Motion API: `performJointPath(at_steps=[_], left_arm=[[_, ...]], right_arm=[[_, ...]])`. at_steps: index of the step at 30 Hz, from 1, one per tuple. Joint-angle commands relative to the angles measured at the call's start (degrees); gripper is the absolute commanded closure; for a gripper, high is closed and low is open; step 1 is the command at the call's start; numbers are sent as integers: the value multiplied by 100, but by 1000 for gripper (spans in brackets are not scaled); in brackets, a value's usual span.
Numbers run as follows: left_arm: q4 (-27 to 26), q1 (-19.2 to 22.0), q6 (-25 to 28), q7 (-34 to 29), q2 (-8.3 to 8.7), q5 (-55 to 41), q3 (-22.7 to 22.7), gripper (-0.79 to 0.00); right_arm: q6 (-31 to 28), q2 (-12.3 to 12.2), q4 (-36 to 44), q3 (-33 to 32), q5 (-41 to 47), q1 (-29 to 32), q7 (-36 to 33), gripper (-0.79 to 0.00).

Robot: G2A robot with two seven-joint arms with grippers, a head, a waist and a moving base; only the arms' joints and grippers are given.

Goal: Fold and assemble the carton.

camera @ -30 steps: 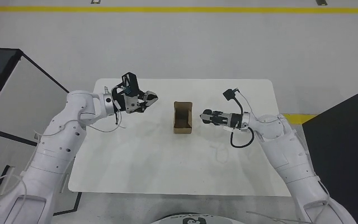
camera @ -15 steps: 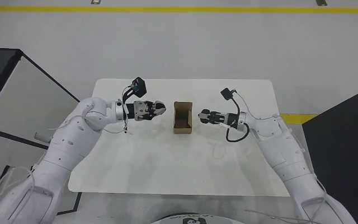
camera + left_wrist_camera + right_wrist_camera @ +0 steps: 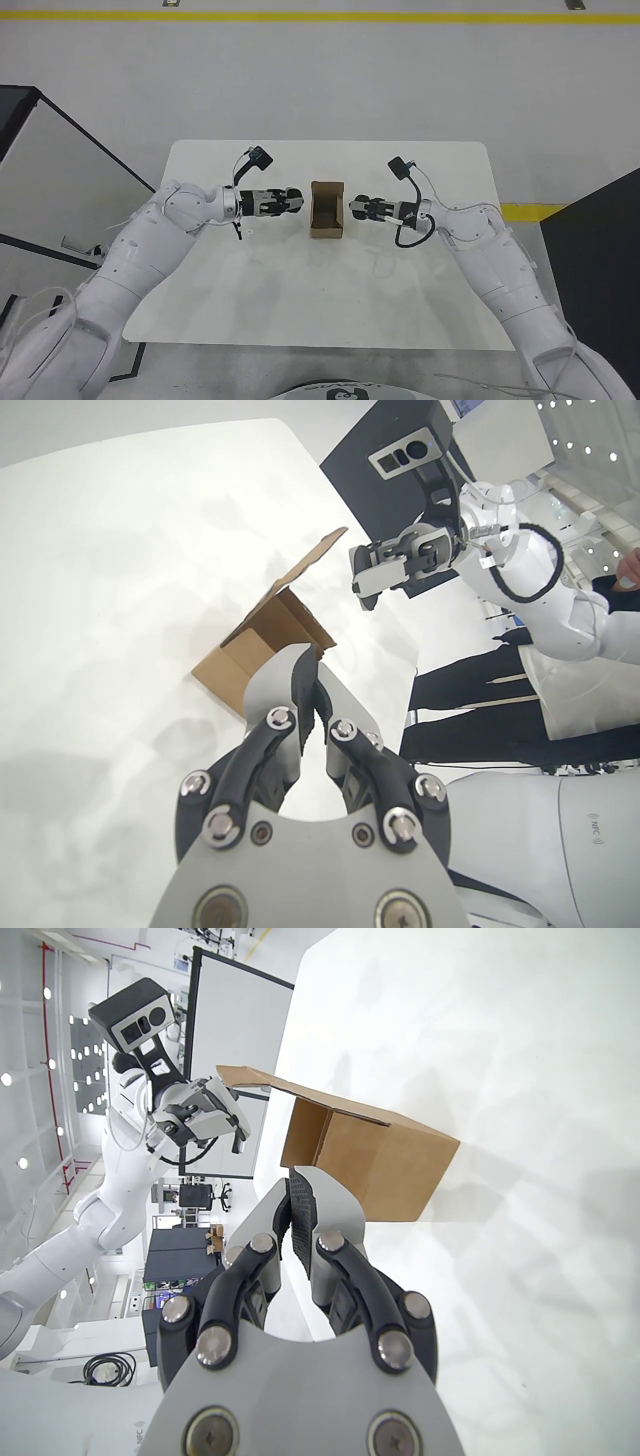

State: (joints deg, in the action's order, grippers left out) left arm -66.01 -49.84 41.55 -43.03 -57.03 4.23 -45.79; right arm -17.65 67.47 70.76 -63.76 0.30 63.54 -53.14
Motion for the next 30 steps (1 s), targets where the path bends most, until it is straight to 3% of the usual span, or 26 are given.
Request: performJointPath(at_steps=[1,3,7,13,16,22,30], left_arm=[[-4,-33,-129,23,-3,23,6,0],[12,-22,-525,-108,-23,67,59,0],[208,-19,-1018,-664,-126,-1058,158,0],[260,82,-1014,-748,-148,-1031,172,0],[196,5,-1373,-716,-173,-1125,191,0],[389,51,-1709,-944,-277,-1680,224,0],[623,204,-1811,-878,-460,-1629,421,0]], right_arm=[[59,3,8,8,0,30,78,0],[171,12,19,49,-3,25,137,0],[337,40,-23,154,33,-45,185,0],[345,44,-29,162,40,-57,206,0],[466,53,15,214,-33,-24,331,0],[690,93,-10,364,-91,-145,400,0],[997,170,-121,633,-318,-331,634,0]])
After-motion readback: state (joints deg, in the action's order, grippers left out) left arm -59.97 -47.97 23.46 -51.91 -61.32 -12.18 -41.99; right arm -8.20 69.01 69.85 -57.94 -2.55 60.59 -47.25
